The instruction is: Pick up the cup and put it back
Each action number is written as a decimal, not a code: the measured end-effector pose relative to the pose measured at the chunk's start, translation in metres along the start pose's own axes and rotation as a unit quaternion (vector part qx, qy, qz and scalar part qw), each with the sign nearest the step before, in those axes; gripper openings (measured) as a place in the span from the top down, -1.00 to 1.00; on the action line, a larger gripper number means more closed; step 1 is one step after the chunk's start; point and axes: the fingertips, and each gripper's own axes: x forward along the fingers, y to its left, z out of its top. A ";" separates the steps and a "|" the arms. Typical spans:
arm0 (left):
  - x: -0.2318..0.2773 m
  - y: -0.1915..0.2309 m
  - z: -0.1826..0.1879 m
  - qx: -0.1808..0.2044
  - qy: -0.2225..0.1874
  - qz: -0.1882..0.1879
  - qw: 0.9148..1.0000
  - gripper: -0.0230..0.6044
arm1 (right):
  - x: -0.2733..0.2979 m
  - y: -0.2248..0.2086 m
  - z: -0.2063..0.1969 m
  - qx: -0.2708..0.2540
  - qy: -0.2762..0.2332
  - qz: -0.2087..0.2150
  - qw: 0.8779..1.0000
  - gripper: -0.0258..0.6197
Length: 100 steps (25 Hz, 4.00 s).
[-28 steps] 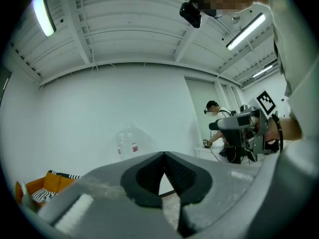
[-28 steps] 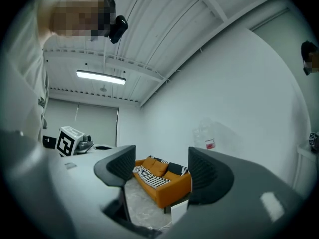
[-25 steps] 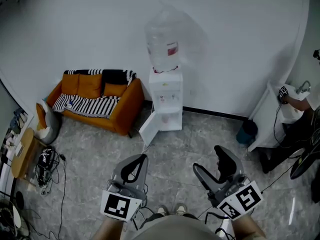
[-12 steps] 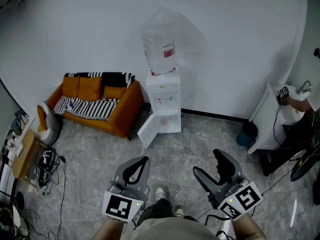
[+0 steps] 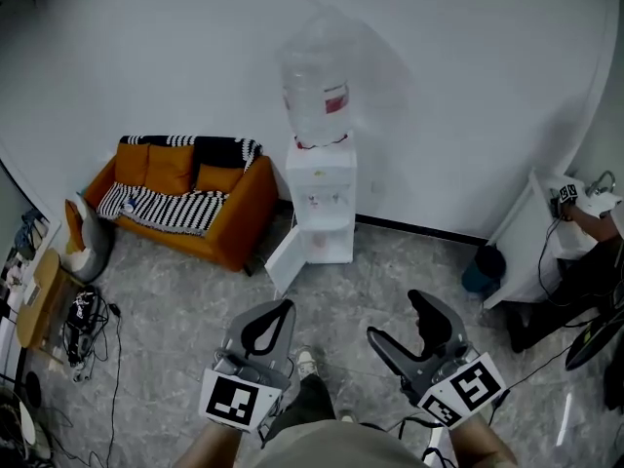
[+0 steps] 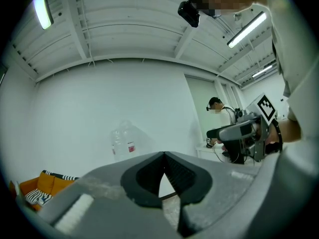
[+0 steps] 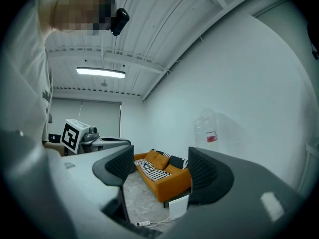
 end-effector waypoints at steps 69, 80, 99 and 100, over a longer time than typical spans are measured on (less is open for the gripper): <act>0.333 0.295 -0.143 -0.032 0.062 0.128 0.989 0.92 | 0.419 -0.283 -0.116 0.005 0.109 0.094 0.990 -0.15; 0.356 0.312 -0.236 0.001 0.049 0.116 0.992 0.92 | 0.449 -0.288 -0.221 -0.005 0.101 0.089 0.991 -0.15; 0.400 0.304 -0.529 0.008 0.039 0.085 0.996 0.92 | 0.475 -0.337 -0.517 -0.012 0.101 0.060 0.993 -0.15; 0.401 0.304 -0.545 0.005 0.038 0.086 0.996 0.92 | 0.476 -0.339 -0.531 -0.014 0.100 0.060 0.993 -0.15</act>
